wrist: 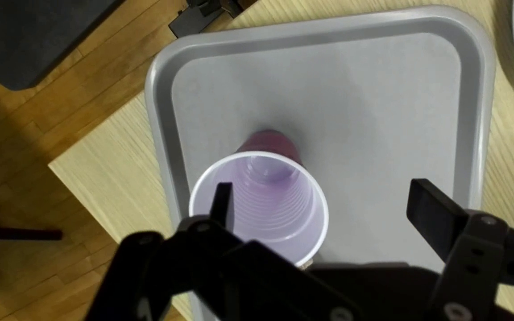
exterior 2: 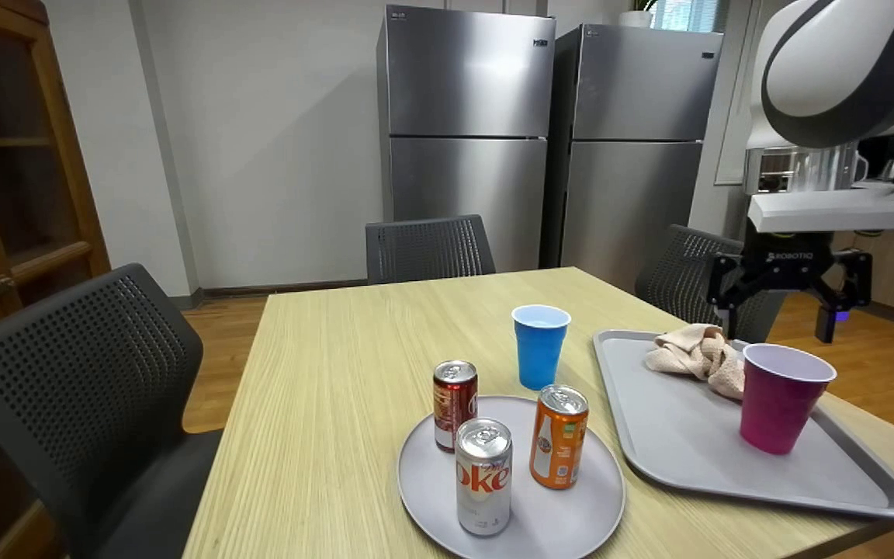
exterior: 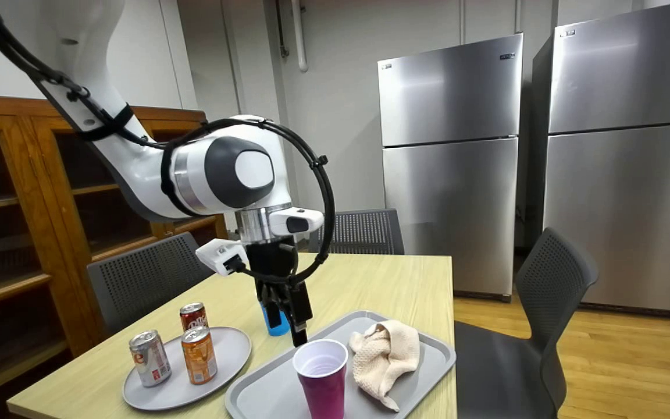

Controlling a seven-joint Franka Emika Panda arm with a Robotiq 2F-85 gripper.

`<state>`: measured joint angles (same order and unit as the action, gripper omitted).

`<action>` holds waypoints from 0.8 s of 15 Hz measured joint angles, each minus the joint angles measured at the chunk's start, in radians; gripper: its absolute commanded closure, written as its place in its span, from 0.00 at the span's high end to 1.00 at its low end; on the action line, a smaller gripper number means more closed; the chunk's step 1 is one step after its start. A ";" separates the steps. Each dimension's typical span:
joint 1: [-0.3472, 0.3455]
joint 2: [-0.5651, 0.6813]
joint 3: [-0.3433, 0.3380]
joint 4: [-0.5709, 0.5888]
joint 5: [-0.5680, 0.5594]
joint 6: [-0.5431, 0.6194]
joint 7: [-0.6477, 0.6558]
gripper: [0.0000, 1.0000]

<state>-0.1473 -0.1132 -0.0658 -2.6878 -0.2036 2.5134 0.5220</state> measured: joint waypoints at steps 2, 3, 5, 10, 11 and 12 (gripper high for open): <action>-0.011 0.028 -0.001 0.000 -0.038 0.013 0.058 1.00; -0.014 0.043 -0.003 0.000 -0.060 0.020 0.091 1.00; -0.014 0.074 -0.012 0.002 -0.102 0.034 0.158 1.00; -0.010 0.149 -0.029 0.032 -0.141 0.046 0.264 1.00; -0.008 0.164 -0.034 0.043 -0.141 0.047 0.273 1.00; -0.006 0.177 -0.039 0.055 -0.141 0.047 0.280 1.00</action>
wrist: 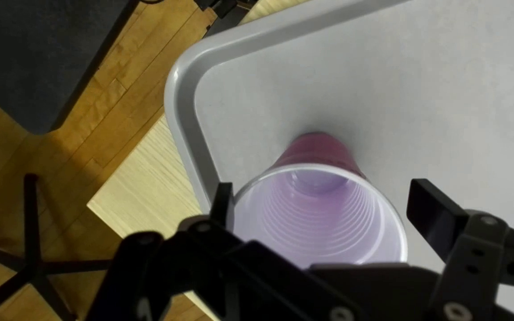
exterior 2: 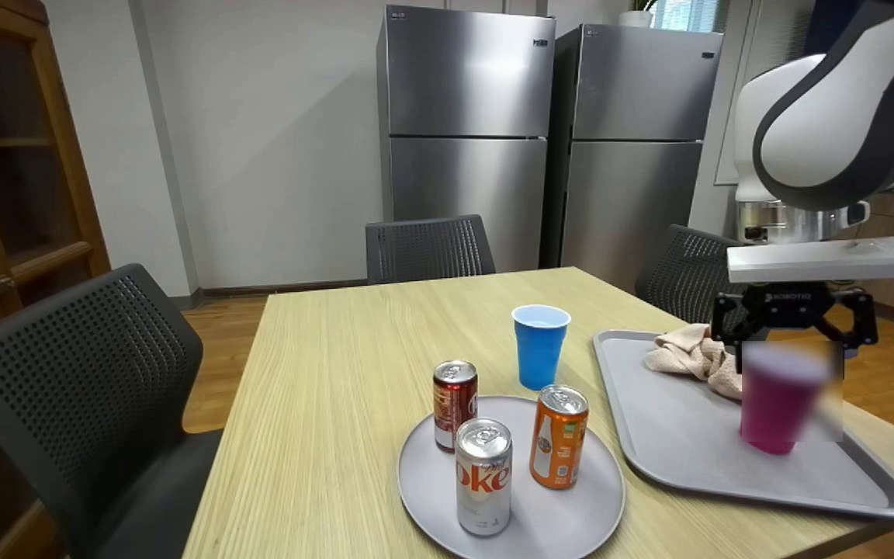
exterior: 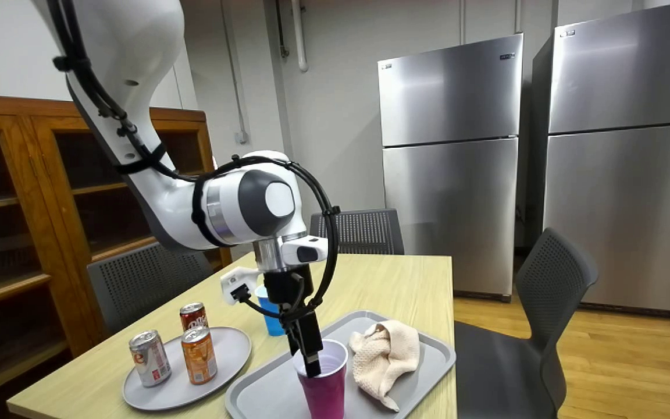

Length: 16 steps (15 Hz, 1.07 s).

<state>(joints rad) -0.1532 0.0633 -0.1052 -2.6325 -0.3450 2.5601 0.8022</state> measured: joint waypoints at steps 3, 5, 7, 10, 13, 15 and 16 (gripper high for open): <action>0.012 0.034 -0.015 0.038 0.000 0.000 0.010 1.00; 0.025 0.053 -0.024 0.062 0.000 0.000 0.011 1.00; 0.036 0.071 -0.028 0.083 0.000 0.000 0.011 1.00; 0.056 0.104 -0.039 0.111 0.002 0.000 0.013 1.00; 0.074 0.142 -0.048 0.141 0.006 0.000 0.019 1.00; 0.085 0.165 -0.053 0.162 0.012 0.000 0.021 0.72; 0.090 0.173 -0.055 0.171 0.012 0.000 0.021 0.66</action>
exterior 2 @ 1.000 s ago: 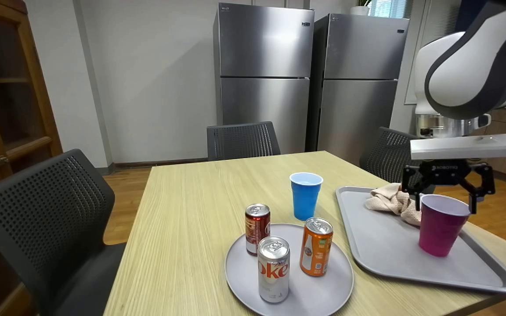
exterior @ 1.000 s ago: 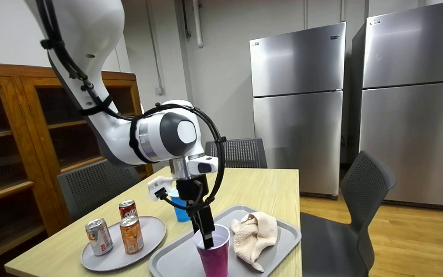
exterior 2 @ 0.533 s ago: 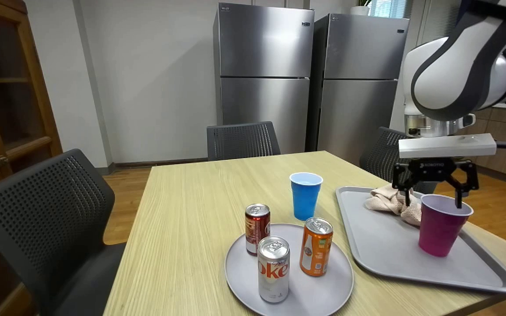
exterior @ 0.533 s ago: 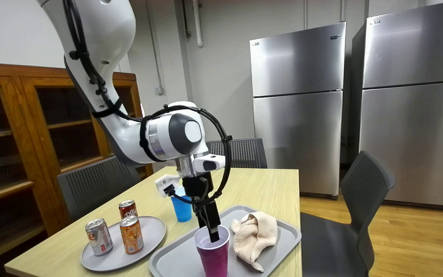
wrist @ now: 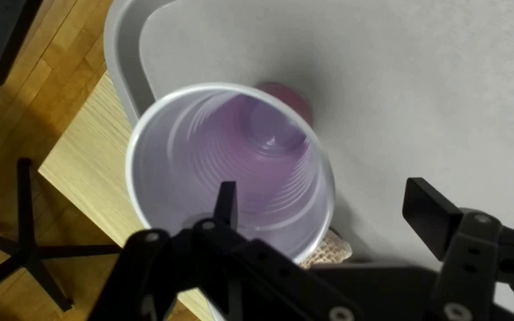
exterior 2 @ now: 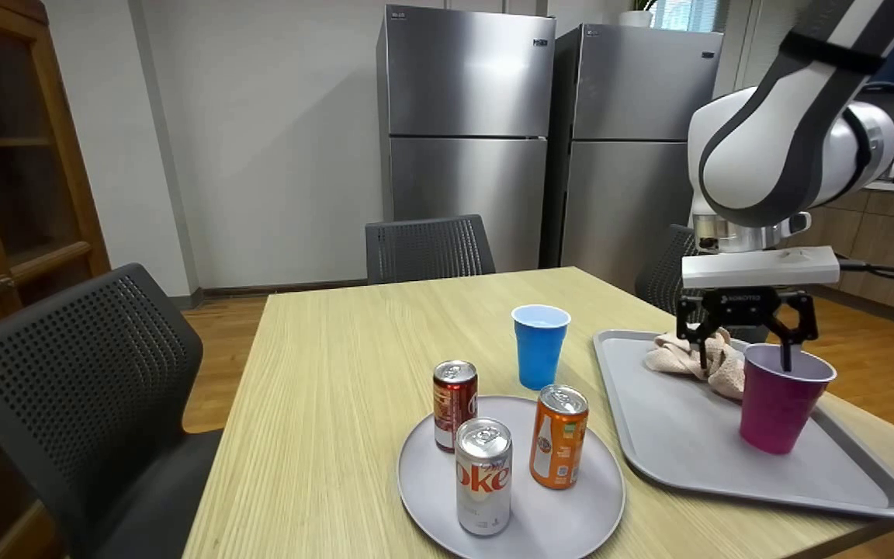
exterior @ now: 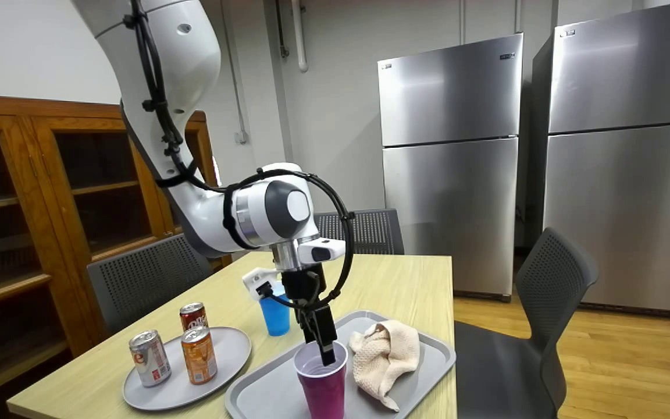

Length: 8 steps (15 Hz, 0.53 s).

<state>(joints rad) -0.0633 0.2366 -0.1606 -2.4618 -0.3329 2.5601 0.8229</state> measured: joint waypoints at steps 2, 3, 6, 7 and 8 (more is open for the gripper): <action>0.011 0.011 -0.008 0.012 0.002 0.000 0.000 0.49; 0.015 0.014 -0.012 0.015 0.002 0.000 0.000 0.40; 0.025 0.015 -0.023 0.016 0.002 0.000 0.000 0.18; 0.027 0.014 -0.025 0.016 0.002 0.000 0.000 0.12; 0.029 0.014 -0.028 0.016 0.002 0.000 0.000 0.03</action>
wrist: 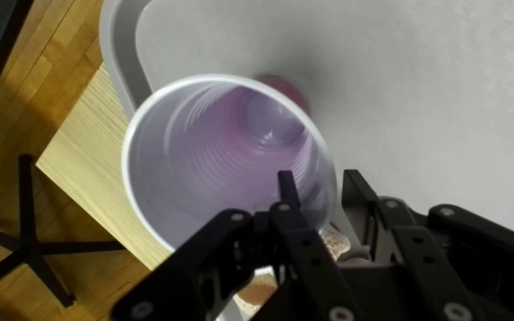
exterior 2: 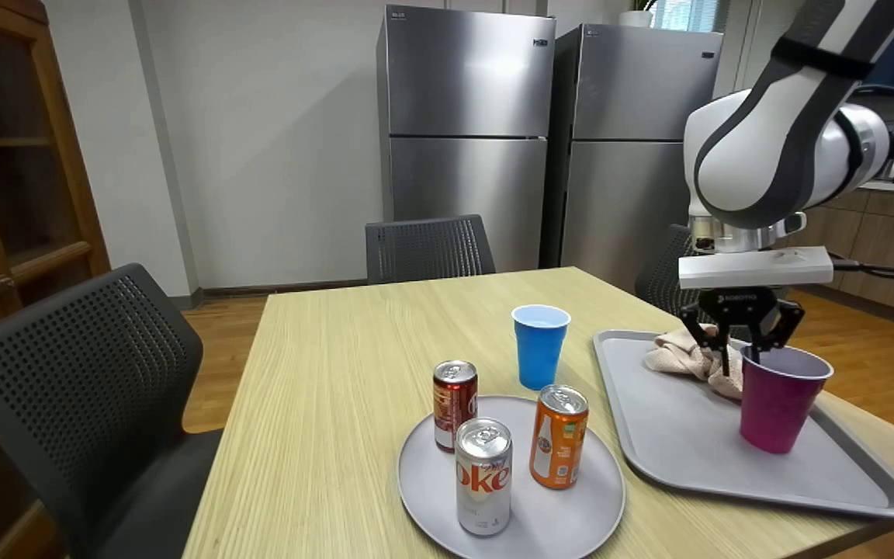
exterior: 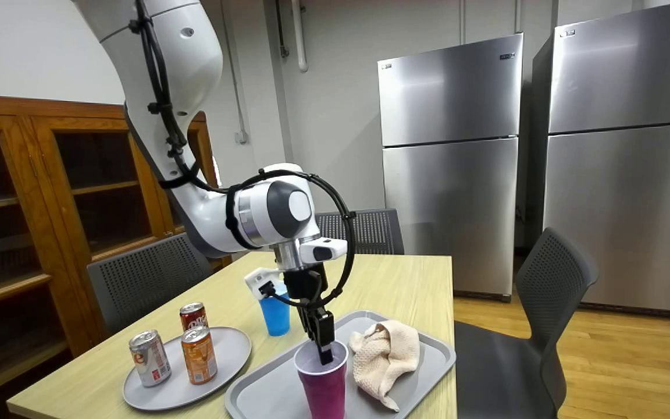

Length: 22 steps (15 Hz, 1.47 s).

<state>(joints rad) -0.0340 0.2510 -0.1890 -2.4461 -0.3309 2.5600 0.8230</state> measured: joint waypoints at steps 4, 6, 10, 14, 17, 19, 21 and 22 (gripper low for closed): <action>0.010 -0.011 -0.015 -0.010 0.000 0.000 0.000 0.00; 0.011 -0.031 -0.019 -0.023 -0.002 0.000 0.000 0.01; 0.015 -0.107 -0.018 -0.048 -0.004 -0.001 0.000 0.01; 0.019 -0.180 0.007 -0.050 -0.004 -0.001 0.000 0.01; 0.021 -0.207 0.044 -0.040 -0.004 -0.001 -0.001 0.01; 0.023 -0.208 0.068 -0.020 -0.004 0.000 -0.001 0.01; 0.026 -0.204 0.088 0.010 -0.004 0.000 -0.001 0.01; 0.028 -0.197 0.095 0.028 -0.004 0.000 -0.001 0.01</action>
<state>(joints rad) -0.0062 0.0538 -0.0941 -2.4179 -0.3345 2.5596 0.8218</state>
